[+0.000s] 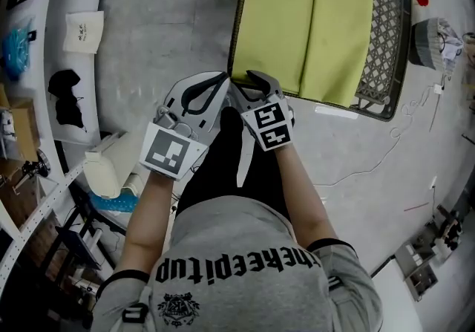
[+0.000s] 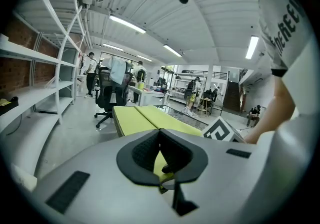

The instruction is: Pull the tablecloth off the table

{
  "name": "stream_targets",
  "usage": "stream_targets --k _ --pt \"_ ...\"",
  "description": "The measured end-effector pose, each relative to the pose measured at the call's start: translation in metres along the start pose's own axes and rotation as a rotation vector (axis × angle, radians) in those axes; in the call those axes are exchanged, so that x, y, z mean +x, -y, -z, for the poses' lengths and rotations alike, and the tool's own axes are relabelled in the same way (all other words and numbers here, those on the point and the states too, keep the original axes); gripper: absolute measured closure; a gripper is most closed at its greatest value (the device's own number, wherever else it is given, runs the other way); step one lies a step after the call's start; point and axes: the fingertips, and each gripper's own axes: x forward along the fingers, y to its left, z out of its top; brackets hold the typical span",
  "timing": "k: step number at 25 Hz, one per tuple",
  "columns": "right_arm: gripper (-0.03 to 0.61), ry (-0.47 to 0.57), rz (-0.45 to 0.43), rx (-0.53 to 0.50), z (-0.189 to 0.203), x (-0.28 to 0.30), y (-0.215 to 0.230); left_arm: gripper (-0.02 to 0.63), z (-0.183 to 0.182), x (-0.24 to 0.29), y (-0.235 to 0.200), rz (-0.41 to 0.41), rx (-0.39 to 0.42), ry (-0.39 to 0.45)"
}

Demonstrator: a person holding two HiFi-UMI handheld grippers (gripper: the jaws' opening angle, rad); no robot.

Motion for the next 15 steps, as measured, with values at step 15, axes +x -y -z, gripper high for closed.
stream_targets --k 15 --pt "0.556 -0.082 -0.03 -0.002 0.012 0.015 -0.01 0.599 0.003 -0.001 -0.006 -0.026 -0.003 -0.007"
